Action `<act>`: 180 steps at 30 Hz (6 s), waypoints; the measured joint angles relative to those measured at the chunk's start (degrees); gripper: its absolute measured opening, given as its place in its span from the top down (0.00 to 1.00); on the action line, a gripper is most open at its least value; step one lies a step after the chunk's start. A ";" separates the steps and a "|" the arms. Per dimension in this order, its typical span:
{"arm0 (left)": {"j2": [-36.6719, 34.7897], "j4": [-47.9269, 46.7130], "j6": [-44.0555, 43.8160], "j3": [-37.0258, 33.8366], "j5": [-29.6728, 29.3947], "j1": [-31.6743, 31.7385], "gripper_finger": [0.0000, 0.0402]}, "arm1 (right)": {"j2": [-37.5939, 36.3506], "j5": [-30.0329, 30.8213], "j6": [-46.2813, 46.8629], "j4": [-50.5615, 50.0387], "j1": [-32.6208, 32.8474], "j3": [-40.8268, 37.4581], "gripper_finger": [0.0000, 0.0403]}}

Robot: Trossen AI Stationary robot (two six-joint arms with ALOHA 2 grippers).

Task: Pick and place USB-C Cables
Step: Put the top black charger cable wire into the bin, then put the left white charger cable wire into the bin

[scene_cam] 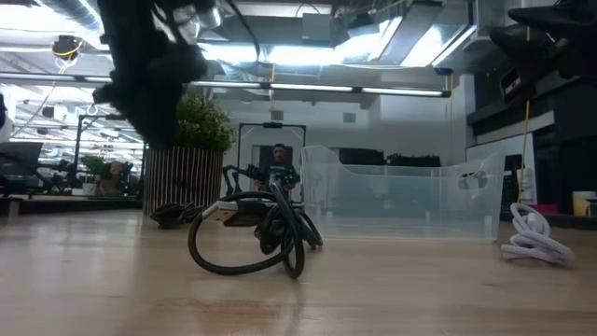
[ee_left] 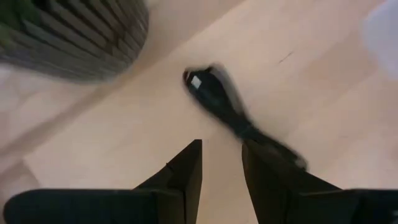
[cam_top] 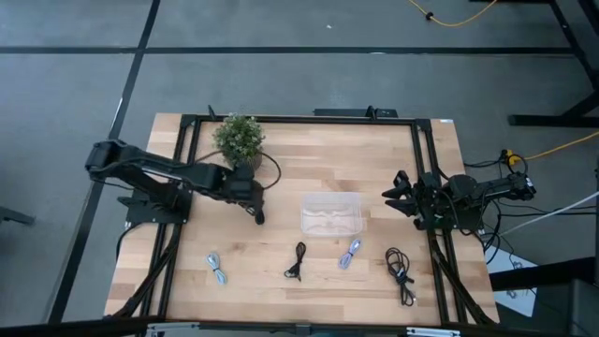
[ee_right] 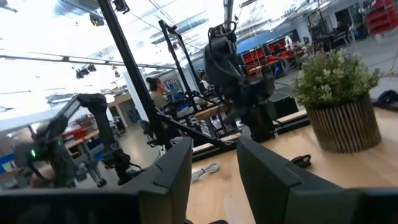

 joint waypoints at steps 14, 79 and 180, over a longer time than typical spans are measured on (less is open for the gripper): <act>10.45 3.91 -1.04 0.00 3.32 0.43 0.73 | 0.00 0.25 -1.31 -0.37 0.01 0.00 0.67; 18.20 11.21 -23.26 0.07 4.77 -4.06 0.73 | -0.02 1.07 -1.52 -4.05 -0.04 0.00 0.67; 30.77 -40.31 -24.14 39.51 12.79 -20.80 0.77 | -0.17 -17.05 -6.24 13.64 -0.02 0.00 0.67</act>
